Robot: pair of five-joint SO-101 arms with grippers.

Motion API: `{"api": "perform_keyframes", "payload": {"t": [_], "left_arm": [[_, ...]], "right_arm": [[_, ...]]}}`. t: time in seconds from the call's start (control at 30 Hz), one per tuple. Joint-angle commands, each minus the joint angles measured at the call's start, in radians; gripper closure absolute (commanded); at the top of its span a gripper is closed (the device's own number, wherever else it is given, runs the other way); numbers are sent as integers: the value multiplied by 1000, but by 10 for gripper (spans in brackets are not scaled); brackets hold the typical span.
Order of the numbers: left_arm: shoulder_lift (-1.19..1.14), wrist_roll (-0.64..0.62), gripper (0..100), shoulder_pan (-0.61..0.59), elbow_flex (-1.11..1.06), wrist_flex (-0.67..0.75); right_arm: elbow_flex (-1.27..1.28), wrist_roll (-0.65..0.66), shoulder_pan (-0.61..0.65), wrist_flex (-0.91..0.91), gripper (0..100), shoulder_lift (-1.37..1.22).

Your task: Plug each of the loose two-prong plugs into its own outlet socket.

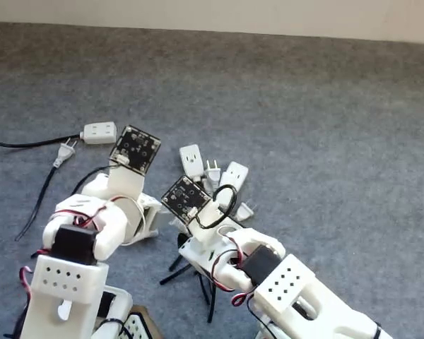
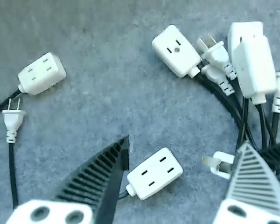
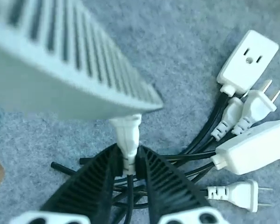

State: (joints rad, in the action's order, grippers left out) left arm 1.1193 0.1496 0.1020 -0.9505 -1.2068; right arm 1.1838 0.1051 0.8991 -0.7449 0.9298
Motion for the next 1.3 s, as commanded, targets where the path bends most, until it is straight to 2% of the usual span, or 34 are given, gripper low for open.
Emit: {"api": "perform_keyframes", "payload": {"t": [0.0, 0.1, 0.33, 0.47, 0.73, 1.2, 1.27], "left_arm": [[12, -2, 648, 12, -42, 38], [12, -2, 648, 12, -87, 78], [12, 0, 648, -48, -110, 118], [12, 0, 648, -51, -111, 118], [12, 0, 648, -47, -154, 160], [7, 26, 651, -44, -162, 160], [5, 26, 652, -15, -163, 160]], "right_arm": [[-33, -25, -53, 15, 993, 2], [-41, -25, -54, 12, 993, 2], [-197, -17, -59, -148, 993, 2], [-242, 29, -58, -180, 993, 1], [-469, 31, -56, -371, 993, -5], [-498, 31, -56, -387, 993, -8], [-498, 31, -54, -386, 993, -8]]}}
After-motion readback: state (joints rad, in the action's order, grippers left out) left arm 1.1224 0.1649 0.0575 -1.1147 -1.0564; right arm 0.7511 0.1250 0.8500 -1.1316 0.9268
